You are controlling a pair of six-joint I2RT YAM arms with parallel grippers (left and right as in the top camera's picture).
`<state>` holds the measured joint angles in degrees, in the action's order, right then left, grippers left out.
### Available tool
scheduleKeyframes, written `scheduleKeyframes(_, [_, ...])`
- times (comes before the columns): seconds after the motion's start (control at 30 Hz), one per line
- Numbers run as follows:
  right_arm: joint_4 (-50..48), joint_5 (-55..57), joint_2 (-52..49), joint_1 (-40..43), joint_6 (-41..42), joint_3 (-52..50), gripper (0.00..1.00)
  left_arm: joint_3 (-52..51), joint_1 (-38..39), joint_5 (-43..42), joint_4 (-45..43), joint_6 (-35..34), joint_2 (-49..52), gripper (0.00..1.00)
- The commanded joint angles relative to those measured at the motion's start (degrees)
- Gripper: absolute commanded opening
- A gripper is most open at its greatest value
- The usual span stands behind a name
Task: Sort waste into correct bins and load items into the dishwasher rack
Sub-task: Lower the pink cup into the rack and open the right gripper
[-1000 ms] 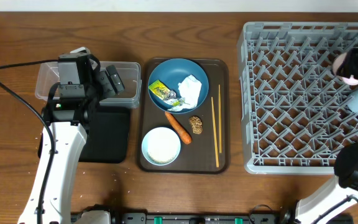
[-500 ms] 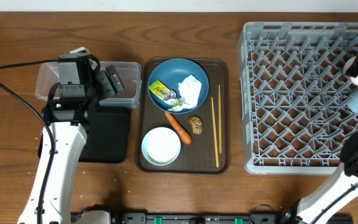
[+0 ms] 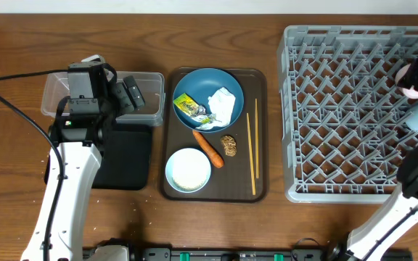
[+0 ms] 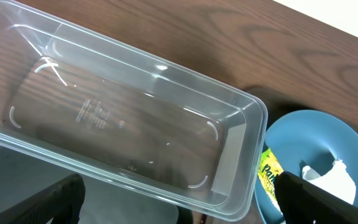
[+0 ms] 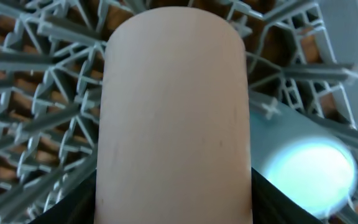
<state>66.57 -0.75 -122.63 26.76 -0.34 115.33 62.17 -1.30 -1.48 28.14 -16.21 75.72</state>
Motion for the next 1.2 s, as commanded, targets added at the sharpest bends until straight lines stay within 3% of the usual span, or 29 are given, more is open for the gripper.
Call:
scheduleKeyframes(0.0, [-1.3,-1.0,-1.5,-0.3,0.7,0.1,0.64,0.7,-0.1,0.7,0.1,1.0,-0.3,0.98])
scheduleKeyframes(0.1, [-4.6,-4.2,-1.6,-0.3,0.7,0.1,0.99,0.7,-0.1,0.7,0.1,1.0,-0.3,0.98])
scheduleKeyframes(0.33, [-10.7,-12.4,-0.2,0.8,8.2,1.9,0.99,0.7,-0.1,0.7,0.3,1.0,-0.3,0.98])
scheduleKeyframes(0.47, [-10.6,-16.0,1.3,0.8,8.5,2.1,0.99,0.7,-0.1,0.7,1.0,1.0,-0.3,0.98])
scheduleKeyframes(0.87, [1.2,-18.1,5.0,-3.4,3.6,2.1,0.99,0.7,-0.1,0.7,1.4,1.0,-0.3,0.98])
scheduleKeyframes(1.17, [5.3,-18.4,7.1,-14.2,0.6,2.1,0.99,0.7,-0.1,0.7,1.4,1.0,-0.3,0.98])
